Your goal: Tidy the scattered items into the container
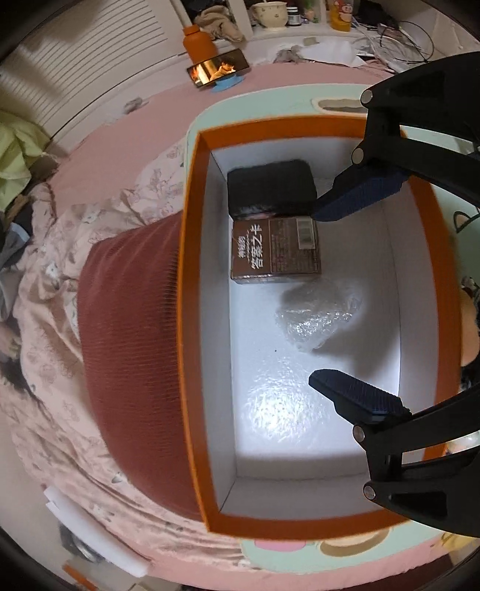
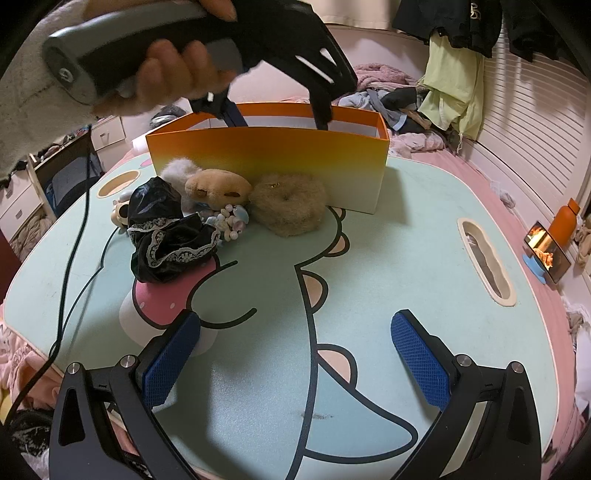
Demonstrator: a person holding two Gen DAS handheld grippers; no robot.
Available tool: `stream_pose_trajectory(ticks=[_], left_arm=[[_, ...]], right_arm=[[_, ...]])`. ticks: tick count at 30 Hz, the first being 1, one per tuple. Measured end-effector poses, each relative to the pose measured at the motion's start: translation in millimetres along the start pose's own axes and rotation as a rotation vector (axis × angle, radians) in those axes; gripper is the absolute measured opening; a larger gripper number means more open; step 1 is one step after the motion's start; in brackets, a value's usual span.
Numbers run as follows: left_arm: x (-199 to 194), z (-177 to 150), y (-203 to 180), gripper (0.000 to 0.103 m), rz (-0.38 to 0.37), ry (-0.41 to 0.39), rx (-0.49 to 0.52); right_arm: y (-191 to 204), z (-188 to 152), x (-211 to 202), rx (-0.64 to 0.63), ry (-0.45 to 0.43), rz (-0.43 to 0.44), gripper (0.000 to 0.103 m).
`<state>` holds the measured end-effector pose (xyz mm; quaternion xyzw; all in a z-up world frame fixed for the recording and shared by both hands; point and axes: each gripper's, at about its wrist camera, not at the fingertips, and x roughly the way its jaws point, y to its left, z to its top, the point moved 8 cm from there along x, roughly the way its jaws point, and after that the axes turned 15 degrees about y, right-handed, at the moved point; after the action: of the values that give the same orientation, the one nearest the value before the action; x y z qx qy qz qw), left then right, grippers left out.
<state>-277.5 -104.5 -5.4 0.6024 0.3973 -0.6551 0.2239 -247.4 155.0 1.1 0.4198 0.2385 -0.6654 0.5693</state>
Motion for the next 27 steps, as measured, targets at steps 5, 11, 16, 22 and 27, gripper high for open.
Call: stream_pose_trajectory(ticks=[5,11,16,22,27], left_arm=[[11,-6,18,0.075,-0.009,0.017,-0.035],[15,-5,33,0.022,-0.044,0.006,-0.041],[-14,-13,37,0.022,-0.163,-0.050,-0.038],[-68,-58,34,0.022,-0.236,-0.186,0.065],[-59,-112,49,0.022,-0.259,-0.215,0.119]], right_arm=[[1,0,0,0.004,0.000,-0.002,0.103],[1,-1,0,0.006,-0.001,-0.004,0.103],[1,-1,0,0.009,-0.001,-0.005,0.103],[0,-1,0,0.011,-0.002,-0.006,0.103],[0,-1,0,0.014,-0.002,-0.008,0.103]])
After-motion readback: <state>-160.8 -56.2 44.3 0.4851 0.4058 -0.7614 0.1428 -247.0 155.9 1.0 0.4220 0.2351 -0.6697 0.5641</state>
